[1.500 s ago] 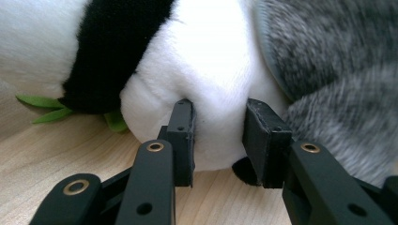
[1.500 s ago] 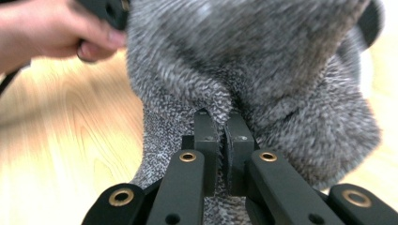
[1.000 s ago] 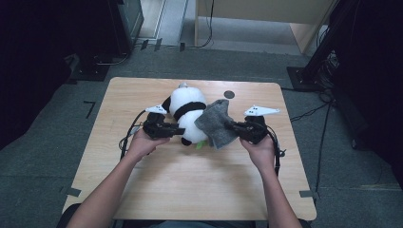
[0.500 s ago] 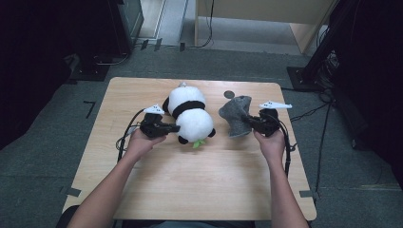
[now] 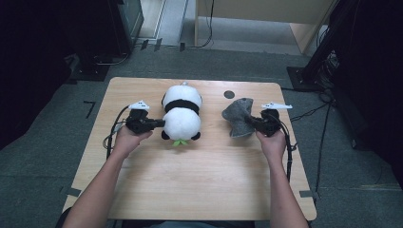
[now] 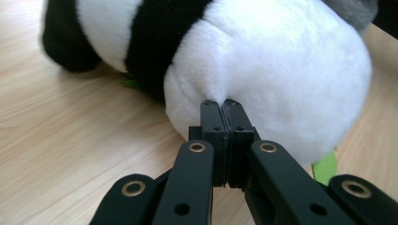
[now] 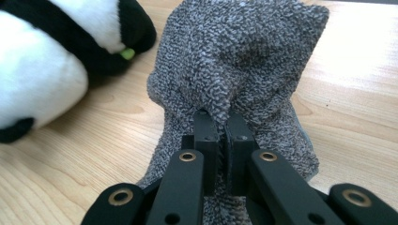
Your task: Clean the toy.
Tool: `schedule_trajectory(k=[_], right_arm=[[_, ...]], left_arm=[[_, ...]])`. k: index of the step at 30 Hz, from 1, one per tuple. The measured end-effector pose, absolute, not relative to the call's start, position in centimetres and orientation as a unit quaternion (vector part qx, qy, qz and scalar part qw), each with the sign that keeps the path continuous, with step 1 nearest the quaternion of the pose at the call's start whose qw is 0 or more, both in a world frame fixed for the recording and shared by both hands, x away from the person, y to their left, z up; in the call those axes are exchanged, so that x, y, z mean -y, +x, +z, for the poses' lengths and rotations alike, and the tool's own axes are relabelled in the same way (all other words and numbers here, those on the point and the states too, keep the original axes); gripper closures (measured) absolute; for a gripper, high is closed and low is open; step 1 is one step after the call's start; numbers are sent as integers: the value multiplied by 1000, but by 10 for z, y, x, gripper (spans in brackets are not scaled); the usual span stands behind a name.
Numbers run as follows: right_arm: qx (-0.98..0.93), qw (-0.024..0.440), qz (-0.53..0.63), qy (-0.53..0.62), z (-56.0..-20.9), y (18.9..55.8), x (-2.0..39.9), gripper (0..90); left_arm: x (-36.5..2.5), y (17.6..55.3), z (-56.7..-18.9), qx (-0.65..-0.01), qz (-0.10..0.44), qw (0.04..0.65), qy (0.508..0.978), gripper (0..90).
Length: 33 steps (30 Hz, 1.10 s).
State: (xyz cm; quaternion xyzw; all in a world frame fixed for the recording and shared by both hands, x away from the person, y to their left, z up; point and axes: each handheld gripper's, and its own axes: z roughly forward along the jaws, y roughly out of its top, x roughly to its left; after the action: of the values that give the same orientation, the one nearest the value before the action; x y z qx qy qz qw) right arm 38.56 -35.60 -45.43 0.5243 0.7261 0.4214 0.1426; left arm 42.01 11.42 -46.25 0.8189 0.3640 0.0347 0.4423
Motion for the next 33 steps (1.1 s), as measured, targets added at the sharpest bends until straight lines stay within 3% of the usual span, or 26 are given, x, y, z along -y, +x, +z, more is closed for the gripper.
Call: schedule_trajectory(k=[23,33], right_arm=[[-750,127,367,535,-498,406,344,850],[-743,134,378,536,-497,403,349,654]], left_arm=[[-159,429,-469,-396,40,449,800,866],[-162,427,-466,-380,33,476,793,595]])
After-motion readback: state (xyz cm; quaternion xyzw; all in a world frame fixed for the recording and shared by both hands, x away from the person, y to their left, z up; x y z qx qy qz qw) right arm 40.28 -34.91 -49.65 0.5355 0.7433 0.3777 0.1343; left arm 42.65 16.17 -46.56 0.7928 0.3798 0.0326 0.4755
